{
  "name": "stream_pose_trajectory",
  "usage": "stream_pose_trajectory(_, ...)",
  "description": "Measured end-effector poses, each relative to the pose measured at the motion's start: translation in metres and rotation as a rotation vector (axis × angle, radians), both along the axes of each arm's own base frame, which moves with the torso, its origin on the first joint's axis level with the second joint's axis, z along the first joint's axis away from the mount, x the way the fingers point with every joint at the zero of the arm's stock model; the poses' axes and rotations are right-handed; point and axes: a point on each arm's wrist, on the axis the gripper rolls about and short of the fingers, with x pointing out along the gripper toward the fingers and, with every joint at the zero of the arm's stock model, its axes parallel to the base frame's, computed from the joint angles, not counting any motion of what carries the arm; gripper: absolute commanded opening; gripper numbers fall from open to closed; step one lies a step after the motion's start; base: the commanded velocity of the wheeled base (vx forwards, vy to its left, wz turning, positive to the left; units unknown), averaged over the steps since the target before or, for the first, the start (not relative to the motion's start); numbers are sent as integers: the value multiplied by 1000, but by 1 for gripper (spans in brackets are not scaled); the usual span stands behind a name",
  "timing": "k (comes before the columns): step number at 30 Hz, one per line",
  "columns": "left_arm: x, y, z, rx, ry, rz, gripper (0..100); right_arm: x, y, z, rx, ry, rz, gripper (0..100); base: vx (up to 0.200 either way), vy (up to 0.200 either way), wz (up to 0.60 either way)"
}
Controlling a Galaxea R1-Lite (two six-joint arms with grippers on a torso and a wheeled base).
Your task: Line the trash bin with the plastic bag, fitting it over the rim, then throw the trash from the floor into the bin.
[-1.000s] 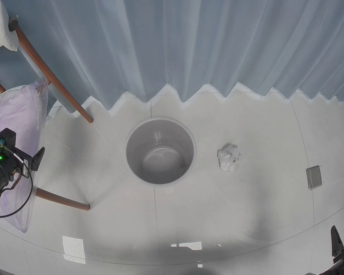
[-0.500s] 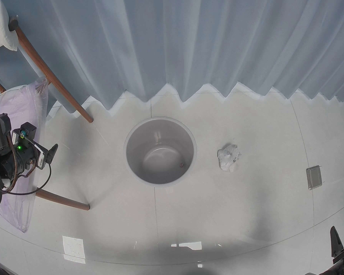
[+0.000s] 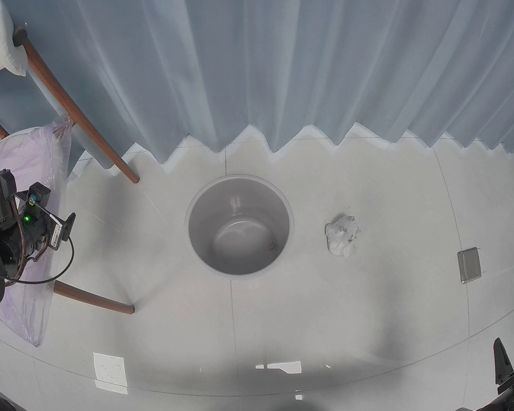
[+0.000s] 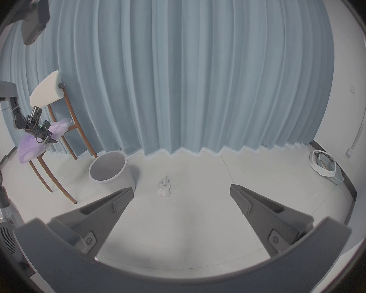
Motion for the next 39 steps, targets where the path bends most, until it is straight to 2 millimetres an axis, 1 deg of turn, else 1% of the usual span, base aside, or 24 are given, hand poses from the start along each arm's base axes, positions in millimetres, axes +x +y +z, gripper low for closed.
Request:
stream_pose_trajectory(4, -1, 5, 1, -2, -6, 20, 0, 0, 0, 0, 0, 0, 0, 100, 0, 0, 0)
stream_pose_trajectory(8, -2, 5, 2, -9, -13, 12, 0, 0, 0, 0, 0, 0, 0, 100, 0, 0, 0)
stream_pose_trajectory(11, -5, 5, 6, -19, -28, -9, 0, 0, 0, 0, 0, 0, 0, 100, 0, 0, 0)
stream_pose_trajectory(15, -12, 3, 16, -56, -73, -52, 0, 0, 0, 0, 0, 0, 0, 100, 0, 0, 0)
stream_pose_trajectory(18, -20, 0, 26, -112, -116, -116, 0, 0, 0, 0, 0, 0, 0, 100, 0, 0, 0)
stream_pose_trajectory(21, -33, -3, 35, -176, -147, -183, 0, 0, 0, 0, 0, 0, 0, 100, 0, 0, 0)
stream_pose_trajectory(27, -57, -12, 48, -328, -206, -257, 0, 0, 0, 0, 0, 0, 0, 100, 0, 0, 0)
stream_pose_trajectory(29, -64, -15, 49, -349, -215, -272, 0, 0, 0, 0, 0, 0, 0, 100, 0, 0, 0)
stream_pose_trajectory(33, -71, -17, 45, -337, -211, -267, 0, 0, 0, 0, 1, 0, 0, 100, 0, 0, 0)
stream_pose_trajectory(36, -76, -17, 37, -288, -186, -244, 0, 0, 0, 0, 1, 0, 0, 100, 0, 0, 0)
stream_pose_trajectory(39, -79, -19, 25, -275, -138, -264, 0, 0, 0, 0, 1, 0, 0, 100, 0, 0, 0)
